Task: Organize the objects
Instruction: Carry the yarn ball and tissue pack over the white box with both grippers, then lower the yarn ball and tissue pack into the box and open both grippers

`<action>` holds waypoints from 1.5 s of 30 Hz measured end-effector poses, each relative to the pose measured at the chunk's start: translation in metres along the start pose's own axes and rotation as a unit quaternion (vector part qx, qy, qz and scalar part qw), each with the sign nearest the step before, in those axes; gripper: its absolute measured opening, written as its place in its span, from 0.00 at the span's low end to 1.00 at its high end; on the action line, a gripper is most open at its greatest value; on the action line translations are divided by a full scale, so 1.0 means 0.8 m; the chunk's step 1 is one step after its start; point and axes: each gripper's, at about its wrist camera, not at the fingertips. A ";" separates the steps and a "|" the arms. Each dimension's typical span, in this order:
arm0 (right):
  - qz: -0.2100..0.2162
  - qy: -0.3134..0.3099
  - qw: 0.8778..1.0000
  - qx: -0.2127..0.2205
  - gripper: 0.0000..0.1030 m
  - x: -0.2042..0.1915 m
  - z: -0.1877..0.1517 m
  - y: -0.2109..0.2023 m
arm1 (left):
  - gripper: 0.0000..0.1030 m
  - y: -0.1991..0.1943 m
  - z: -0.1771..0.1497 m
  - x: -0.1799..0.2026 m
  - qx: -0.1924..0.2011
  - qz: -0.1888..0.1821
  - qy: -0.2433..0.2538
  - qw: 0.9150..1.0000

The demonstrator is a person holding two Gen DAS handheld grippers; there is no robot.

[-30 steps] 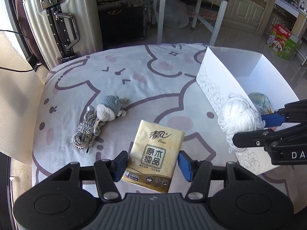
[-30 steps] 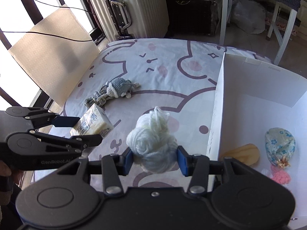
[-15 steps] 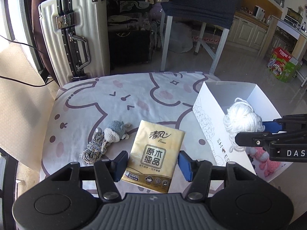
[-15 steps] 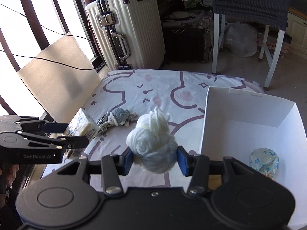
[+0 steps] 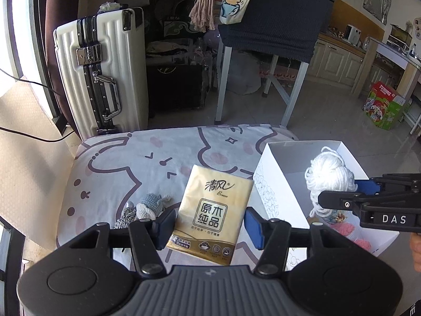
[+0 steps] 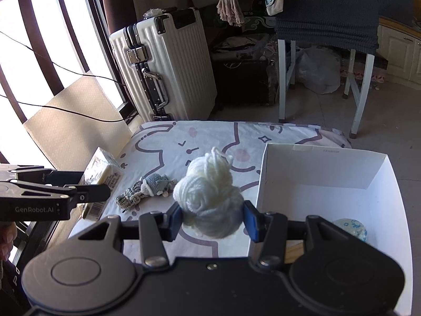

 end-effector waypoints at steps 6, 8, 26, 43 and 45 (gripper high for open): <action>-0.024 0.008 1.000 0.006 0.48 0.035 0.013 -0.004 | 0.56 0.024 0.013 0.023 0.000 -0.009 0.002 1.000; -0.035 0.014 0.999 0.006 0.48 0.052 0.017 -0.004 | 0.56 0.036 0.018 0.034 -0.002 -0.018 0.001 1.000; -0.118 0.061 0.991 -0.016 0.48 0.188 0.027 0.016 | 0.56 0.142 0.027 0.181 -0.013 -0.121 0.147 0.982; -0.072 0.069 0.980 -0.173 0.48 0.243 -0.048 0.053 | 0.56 0.247 -0.029 0.270 -0.081 -0.163 0.313 0.932; -0.055 0.062 0.978 -0.192 0.48 0.237 -0.060 0.053 | 0.56 0.254 -0.036 0.277 -0.088 -0.163 0.329 0.926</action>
Point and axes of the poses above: each gripper's, at about its wrist camera, not at the fingertips, and y roughly the way its jaws point, x to its right, z to its top, and after that the axes turned 13 degrees about x, right-handed
